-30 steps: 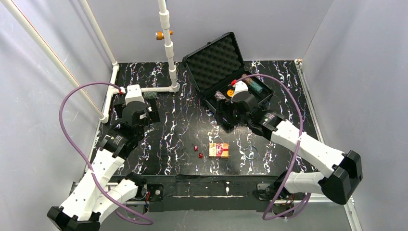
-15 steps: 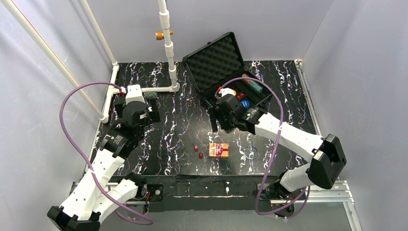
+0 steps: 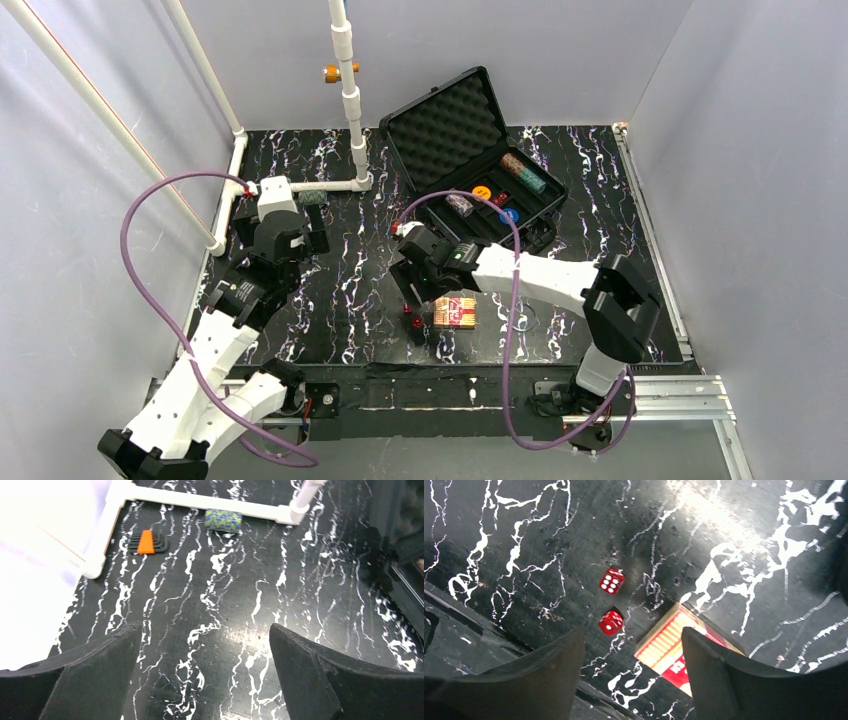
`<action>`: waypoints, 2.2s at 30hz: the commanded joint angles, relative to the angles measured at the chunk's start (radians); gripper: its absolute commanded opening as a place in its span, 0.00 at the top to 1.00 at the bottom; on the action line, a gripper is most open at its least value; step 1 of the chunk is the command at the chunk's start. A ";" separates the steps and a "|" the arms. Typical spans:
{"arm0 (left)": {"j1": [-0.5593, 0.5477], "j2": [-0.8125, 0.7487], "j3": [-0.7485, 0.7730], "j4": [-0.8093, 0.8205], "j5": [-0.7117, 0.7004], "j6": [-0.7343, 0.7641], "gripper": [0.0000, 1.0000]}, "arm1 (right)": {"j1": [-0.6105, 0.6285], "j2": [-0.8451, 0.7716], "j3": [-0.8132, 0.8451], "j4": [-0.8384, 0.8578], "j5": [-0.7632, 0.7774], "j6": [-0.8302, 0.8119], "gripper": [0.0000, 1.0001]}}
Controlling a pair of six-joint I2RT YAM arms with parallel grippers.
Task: Pack up texas hold em set
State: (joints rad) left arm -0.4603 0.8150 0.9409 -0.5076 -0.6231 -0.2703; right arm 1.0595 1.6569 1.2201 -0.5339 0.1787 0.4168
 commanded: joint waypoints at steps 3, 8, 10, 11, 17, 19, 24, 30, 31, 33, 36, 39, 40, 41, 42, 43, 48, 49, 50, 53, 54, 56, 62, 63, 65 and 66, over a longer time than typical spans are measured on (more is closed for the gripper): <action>0.005 -0.096 0.000 -0.030 -0.214 -0.043 0.02 | 0.060 0.095 0.072 0.080 0.040 0.148 0.26; 0.005 -0.112 -0.005 -0.023 -0.207 -0.039 0.02 | 0.096 0.141 0.097 0.070 0.162 0.301 0.28; 0.005 -0.111 -0.004 -0.023 -0.199 -0.037 0.02 | 0.102 0.159 0.112 0.065 0.184 0.339 0.29; 0.005 -0.112 -0.004 -0.023 -0.194 -0.037 0.02 | 0.104 0.167 0.121 0.064 0.190 0.350 0.33; 0.005 -0.121 -0.005 -0.022 -0.185 -0.034 0.02 | 0.112 0.212 0.153 0.028 0.241 0.412 0.43; 0.004 -0.123 -0.006 -0.022 -0.182 -0.033 0.02 | 0.112 0.226 0.163 0.009 0.251 0.424 0.44; 0.005 -0.129 -0.007 -0.022 -0.175 -0.032 0.02 | 0.114 0.243 0.166 0.005 0.258 0.435 0.45; 0.005 -0.131 -0.007 -0.021 -0.170 -0.030 0.02 | 0.114 0.268 0.166 0.011 0.237 0.438 0.51; 0.005 -0.132 -0.007 -0.021 -0.171 -0.030 0.02 | 0.115 0.272 0.167 0.011 0.235 0.440 0.52; 0.005 -0.132 -0.007 -0.020 -0.170 -0.030 0.02 | 0.115 0.277 0.165 0.014 0.229 0.442 0.57; 0.005 -0.134 -0.007 -0.020 -0.168 -0.029 0.02 | 0.117 0.282 0.165 0.016 0.229 0.440 0.62; 0.004 -0.133 -0.007 -0.020 -0.167 -0.029 0.02 | 0.117 0.285 0.169 0.013 0.229 0.439 0.63; 0.005 -0.134 -0.007 -0.020 -0.167 -0.030 0.02 | 0.117 0.287 0.172 0.011 0.228 0.438 0.64; 0.005 -0.134 -0.007 -0.020 -0.167 -0.029 0.02 | 0.117 0.290 0.174 0.009 0.227 0.438 0.64; 0.004 -0.134 -0.007 -0.020 -0.165 -0.030 0.02 | 0.117 0.292 0.176 0.007 0.227 0.438 0.64; 0.004 -0.135 -0.007 -0.020 -0.165 -0.029 0.02 | 0.117 0.294 0.177 0.005 0.225 0.437 0.64; 0.005 -0.135 -0.007 -0.019 -0.164 -0.028 0.02 | 0.118 0.306 0.185 0.000 0.217 0.433 0.64; 0.005 -0.135 -0.007 -0.019 -0.164 -0.028 0.02 | 0.119 0.309 0.188 -0.001 0.214 0.433 0.64; 0.005 -0.135 -0.007 -0.018 -0.164 -0.027 0.02 | 0.119 0.312 0.189 -0.003 0.213 0.431 0.64; 0.005 -0.135 -0.007 -0.018 -0.162 -0.028 0.02 | 0.120 0.314 0.193 -0.004 0.211 0.426 0.64; 0.005 -0.135 -0.007 -0.018 -0.162 -0.027 0.02 | 0.121 0.314 0.193 -0.004 0.212 0.425 0.64; 0.005 -0.135 -0.007 -0.017 -0.162 -0.026 0.02 | 0.123 0.314 0.194 0.000 0.210 0.421 0.69; 0.005 -0.135 -0.008 -0.016 -0.161 -0.024 0.02 | 0.125 0.326 0.203 -0.005 0.200 0.406 0.90; 0.005 -0.137 -0.008 -0.016 -0.160 -0.024 0.02 | 0.126 0.327 0.204 -0.005 0.199 0.403 0.94; 0.005 -0.137 -0.009 -0.015 -0.160 -0.023 0.02 | 0.126 0.325 0.206 -0.006 0.197 0.394 0.99; 0.005 -0.137 -0.009 -0.015 -0.161 -0.023 0.02 | 0.126 0.324 0.208 -0.007 0.198 0.390 0.99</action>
State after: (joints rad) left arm -0.4599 0.6899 0.9390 -0.5247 -0.7681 -0.2977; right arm 1.1797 1.9736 1.3857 -0.5270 0.3767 0.8268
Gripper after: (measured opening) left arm 0.983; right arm 0.297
